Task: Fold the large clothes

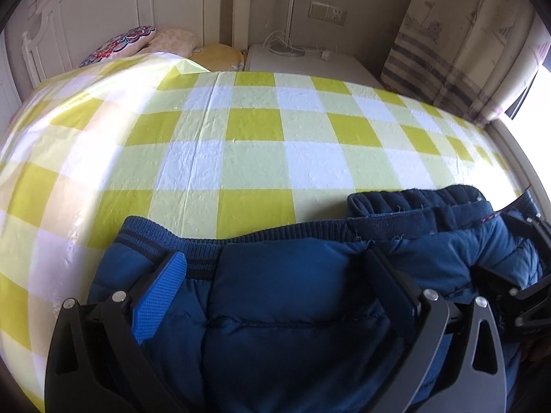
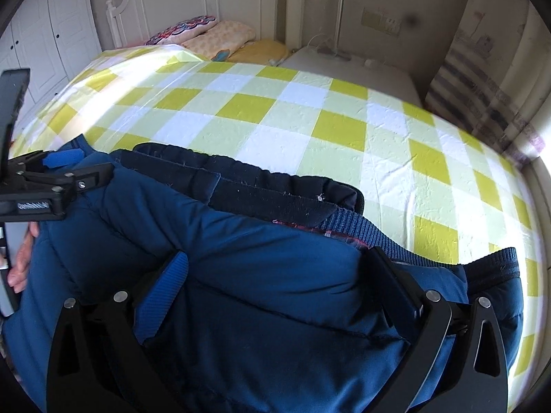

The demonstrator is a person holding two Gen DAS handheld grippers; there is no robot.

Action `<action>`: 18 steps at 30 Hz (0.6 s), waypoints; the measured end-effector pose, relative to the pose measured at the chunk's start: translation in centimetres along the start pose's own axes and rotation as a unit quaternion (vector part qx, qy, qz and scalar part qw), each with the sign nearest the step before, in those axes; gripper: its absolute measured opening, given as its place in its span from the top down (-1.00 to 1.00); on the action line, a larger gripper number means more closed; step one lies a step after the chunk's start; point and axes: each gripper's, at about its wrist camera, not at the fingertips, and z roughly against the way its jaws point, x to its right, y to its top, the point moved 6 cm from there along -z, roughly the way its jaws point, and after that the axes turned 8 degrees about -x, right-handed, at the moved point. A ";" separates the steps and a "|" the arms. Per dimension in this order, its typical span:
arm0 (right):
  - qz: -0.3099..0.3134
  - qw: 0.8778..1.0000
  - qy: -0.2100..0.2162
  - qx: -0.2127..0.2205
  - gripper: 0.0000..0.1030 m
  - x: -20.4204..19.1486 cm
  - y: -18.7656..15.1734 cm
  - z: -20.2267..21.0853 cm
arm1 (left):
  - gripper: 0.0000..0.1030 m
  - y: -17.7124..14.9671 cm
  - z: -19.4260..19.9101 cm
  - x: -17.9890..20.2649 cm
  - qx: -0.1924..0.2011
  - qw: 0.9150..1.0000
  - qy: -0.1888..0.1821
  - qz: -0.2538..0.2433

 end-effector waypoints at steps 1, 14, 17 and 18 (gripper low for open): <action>0.008 1.000 0.004 -0.011 -0.89 0.1 0.1 0.4 | -0.96 0.2 0.3 0.2 -0.017 1.000 0.013 -0.021; -0.169 0.982 0.050 0.071 -0.86 12.6 -3.3 4.4 | -0.95 0.3 3.7 -4.5 0.068 0.995 0.065 0.023; -0.173 0.980 0.046 0.087 -0.81 12.7 -3.6 4.3 | -0.95 0.1 1.9 -4.2 0.035 0.996 0.078 0.008; -0.172 0.980 0.031 0.093 -0.78 12.8 -3.6 4.4 | -0.95 0.2 1.9 -4.3 0.036 0.996 0.077 0.009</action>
